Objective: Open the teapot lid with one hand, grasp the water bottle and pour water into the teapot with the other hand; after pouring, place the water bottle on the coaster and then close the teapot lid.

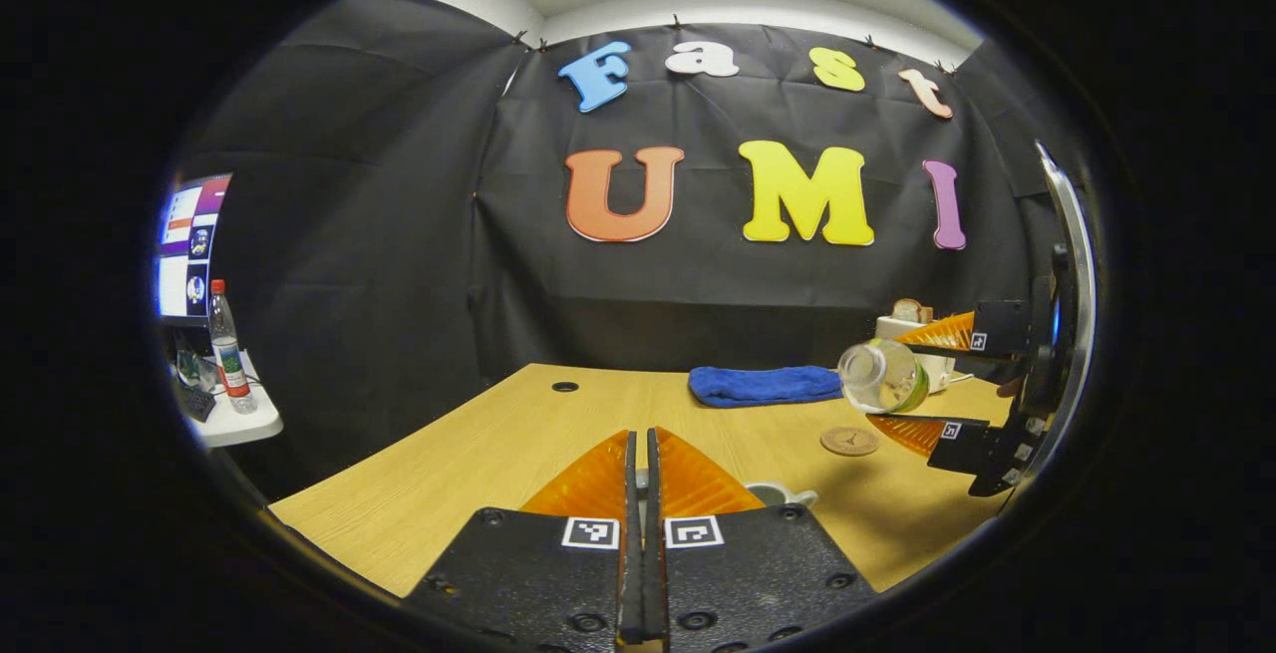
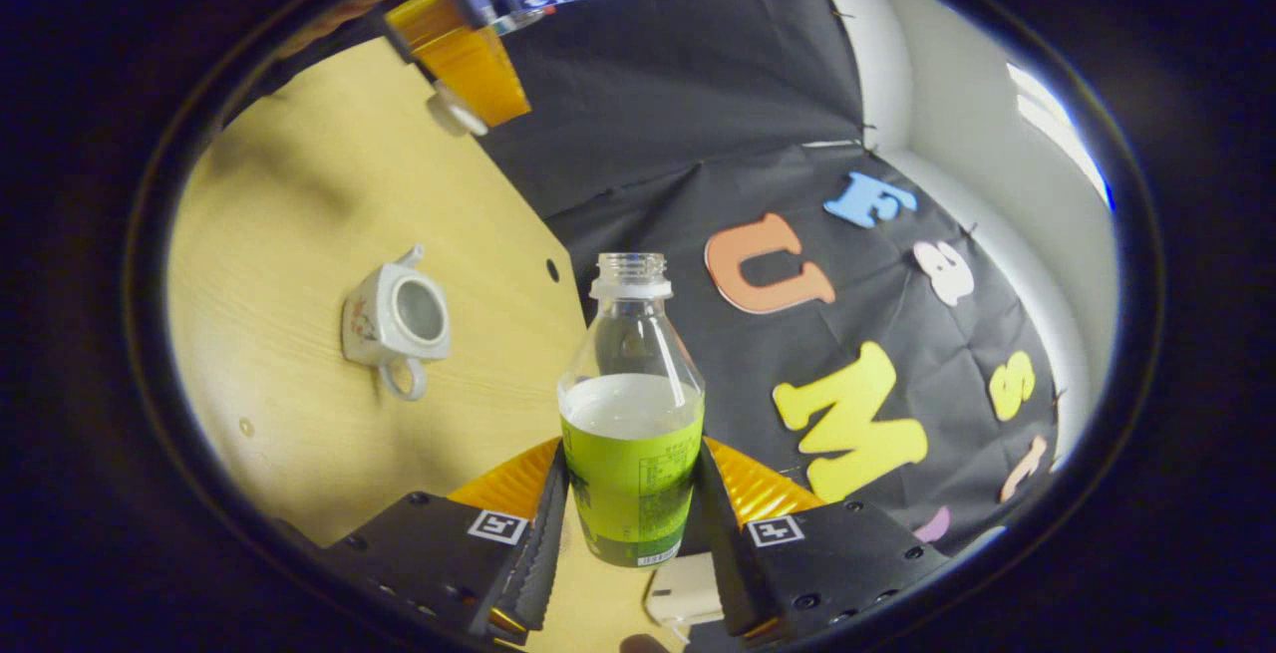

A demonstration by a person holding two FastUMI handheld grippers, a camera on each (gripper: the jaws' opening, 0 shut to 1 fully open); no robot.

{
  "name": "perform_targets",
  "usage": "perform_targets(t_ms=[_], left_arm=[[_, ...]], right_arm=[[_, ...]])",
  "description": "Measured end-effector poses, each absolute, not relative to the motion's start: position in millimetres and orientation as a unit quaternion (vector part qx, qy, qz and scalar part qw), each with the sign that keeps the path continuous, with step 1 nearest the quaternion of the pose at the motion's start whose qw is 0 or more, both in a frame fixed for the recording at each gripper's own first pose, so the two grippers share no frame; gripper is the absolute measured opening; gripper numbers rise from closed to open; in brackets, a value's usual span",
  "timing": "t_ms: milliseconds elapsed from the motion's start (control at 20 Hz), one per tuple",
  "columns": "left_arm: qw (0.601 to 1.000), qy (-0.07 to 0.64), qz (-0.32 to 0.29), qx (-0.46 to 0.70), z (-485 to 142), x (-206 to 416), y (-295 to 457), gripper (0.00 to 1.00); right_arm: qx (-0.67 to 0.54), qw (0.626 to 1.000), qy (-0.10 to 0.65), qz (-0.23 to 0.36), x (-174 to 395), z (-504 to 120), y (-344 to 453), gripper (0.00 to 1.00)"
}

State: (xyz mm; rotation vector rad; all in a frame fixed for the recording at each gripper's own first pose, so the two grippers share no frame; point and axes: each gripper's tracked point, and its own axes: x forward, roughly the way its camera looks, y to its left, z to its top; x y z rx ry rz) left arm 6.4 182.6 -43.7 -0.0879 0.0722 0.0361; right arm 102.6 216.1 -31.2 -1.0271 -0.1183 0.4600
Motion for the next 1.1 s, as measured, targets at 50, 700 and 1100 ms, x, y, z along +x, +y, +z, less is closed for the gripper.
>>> perform_targets(t_ms=[50, 700, 1100], left_arm=[[0.999, 0.035, 0.015, -0.038, -41.8, 7.3, 176.7, 0.03], [0.999, 0.031, -0.017, -0.016, -32.2, 14.4, 130.1, 0.03], [0.999, 0.033, -0.011, -0.023, -37.8, 14.9, 138.2, 0.03]], right_arm=[[-0.454, 0.864, -0.046, 0.212, 104.8, -25.6, 205.0, 0.65], [-0.03, 0.982, 0.053, 0.179, 175.9, -3.1, 134.1, 0.65], [0.032, 0.973, 0.144, 0.177, 227.8, -74.1, 158.8, 0.65]])
